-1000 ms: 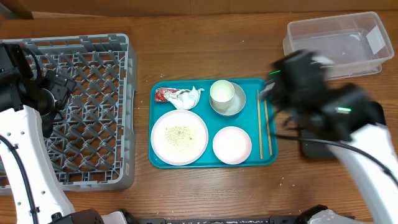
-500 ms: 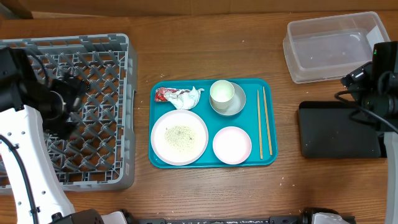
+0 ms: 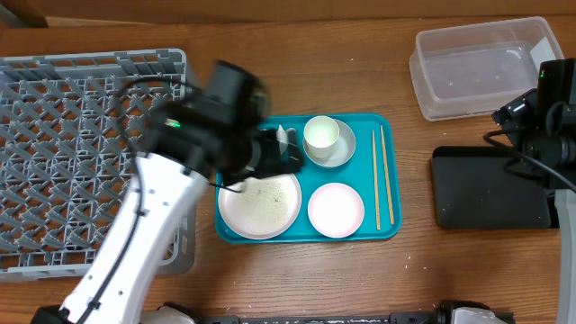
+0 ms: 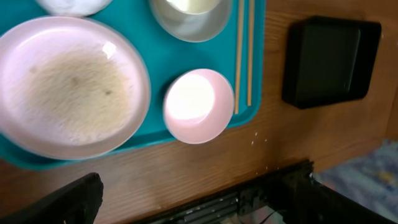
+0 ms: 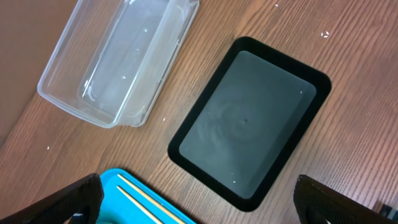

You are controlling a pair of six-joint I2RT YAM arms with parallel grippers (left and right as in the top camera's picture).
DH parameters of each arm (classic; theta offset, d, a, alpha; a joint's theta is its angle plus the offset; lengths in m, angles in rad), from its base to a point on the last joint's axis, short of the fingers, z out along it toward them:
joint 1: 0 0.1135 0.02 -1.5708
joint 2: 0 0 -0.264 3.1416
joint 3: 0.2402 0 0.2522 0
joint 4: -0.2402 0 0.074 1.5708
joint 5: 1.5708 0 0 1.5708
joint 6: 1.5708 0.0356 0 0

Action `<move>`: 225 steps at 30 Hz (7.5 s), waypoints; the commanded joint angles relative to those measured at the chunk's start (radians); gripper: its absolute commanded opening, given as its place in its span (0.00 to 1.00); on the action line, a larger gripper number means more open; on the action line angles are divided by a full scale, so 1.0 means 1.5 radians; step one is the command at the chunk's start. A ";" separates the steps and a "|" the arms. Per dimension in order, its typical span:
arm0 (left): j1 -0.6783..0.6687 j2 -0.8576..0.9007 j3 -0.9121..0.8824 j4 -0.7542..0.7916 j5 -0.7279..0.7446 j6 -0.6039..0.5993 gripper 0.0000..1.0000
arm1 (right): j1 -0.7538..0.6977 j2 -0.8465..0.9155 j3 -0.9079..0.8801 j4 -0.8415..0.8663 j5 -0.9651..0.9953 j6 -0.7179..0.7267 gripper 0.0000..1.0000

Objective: Sort waste into correct bins and load items into the dishwasher

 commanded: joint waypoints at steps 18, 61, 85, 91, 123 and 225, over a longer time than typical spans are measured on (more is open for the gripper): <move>-0.309 0.274 0.012 0.180 -0.218 0.004 0.74 | -0.004 0.000 0.005 0.004 0.002 0.003 1.00; -0.393 0.411 0.011 0.176 -0.295 -0.174 0.13 | -0.004 0.000 0.005 0.004 0.002 0.003 1.00; -0.235 0.265 0.369 -0.067 -0.312 0.087 0.04 | -0.004 0.000 0.005 0.004 0.002 0.003 1.00; 0.009 0.198 0.375 -0.049 -0.272 0.178 0.04 | -0.004 0.000 0.005 0.004 0.002 0.003 1.00; 0.824 0.567 0.360 -0.255 0.738 0.708 0.04 | -0.004 0.000 0.005 0.004 0.002 0.003 1.00; 0.601 0.606 0.569 -0.186 -0.238 0.207 0.04 | -0.004 0.000 0.005 0.004 0.002 0.003 1.00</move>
